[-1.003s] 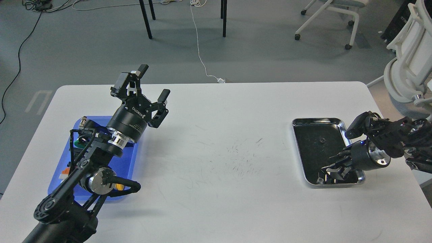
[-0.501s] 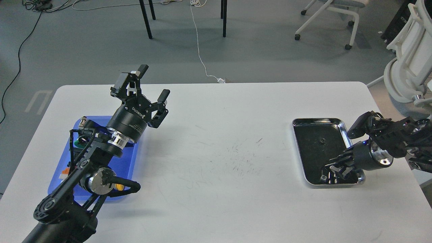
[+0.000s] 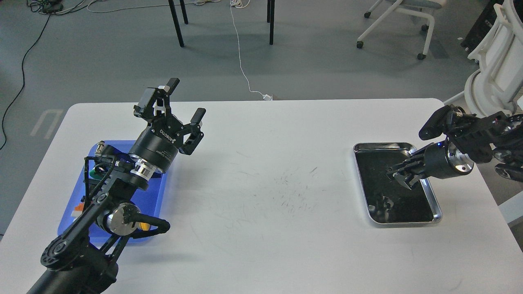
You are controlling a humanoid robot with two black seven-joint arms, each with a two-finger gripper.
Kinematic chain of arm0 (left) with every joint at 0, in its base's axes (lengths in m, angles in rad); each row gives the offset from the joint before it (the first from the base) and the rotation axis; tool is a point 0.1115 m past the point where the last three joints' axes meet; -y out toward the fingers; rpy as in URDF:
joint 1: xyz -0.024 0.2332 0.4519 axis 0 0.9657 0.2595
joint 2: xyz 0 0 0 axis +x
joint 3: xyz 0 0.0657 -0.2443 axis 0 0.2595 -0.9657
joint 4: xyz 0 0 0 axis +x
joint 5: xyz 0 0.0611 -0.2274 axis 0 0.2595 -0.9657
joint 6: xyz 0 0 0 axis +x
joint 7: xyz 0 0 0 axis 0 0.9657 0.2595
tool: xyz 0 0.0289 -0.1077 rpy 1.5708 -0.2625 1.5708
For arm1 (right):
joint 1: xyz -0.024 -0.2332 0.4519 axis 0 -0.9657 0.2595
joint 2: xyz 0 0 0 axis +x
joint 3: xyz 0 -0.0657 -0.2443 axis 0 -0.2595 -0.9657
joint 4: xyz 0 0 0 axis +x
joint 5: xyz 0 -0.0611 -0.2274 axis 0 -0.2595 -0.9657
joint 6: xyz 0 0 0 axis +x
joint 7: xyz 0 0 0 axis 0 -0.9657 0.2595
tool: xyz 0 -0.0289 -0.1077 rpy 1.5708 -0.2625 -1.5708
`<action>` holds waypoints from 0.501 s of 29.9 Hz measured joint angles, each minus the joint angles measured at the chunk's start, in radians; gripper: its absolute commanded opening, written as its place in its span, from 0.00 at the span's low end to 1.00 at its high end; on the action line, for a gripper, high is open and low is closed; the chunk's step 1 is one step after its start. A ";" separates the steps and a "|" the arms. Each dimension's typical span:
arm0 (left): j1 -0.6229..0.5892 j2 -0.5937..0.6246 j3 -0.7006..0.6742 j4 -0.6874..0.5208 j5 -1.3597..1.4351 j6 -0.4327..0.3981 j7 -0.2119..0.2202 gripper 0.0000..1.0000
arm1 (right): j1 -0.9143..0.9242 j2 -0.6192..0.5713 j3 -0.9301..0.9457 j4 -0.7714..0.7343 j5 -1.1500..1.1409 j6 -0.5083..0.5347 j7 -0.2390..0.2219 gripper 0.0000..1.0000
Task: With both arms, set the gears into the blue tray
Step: 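Lift the part and carry it toward the table center, then release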
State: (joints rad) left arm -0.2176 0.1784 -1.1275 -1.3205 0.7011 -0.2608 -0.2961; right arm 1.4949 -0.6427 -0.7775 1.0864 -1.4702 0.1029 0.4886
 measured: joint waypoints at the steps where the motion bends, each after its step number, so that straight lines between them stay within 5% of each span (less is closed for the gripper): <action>1: 0.000 0.000 0.000 0.000 0.000 0.000 0.000 0.98 | 0.015 0.019 0.001 0.003 0.030 0.000 0.000 0.16; 15: -0.001 0.010 -0.001 -0.001 0.000 0.000 0.000 0.98 | -0.002 0.425 -0.009 -0.047 0.363 -0.096 0.000 0.16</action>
State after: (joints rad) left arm -0.2182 0.1883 -1.1287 -1.3211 0.7011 -0.2608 -0.2961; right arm 1.4928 -0.2177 -0.7868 1.0393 -1.1076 0.0073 0.4885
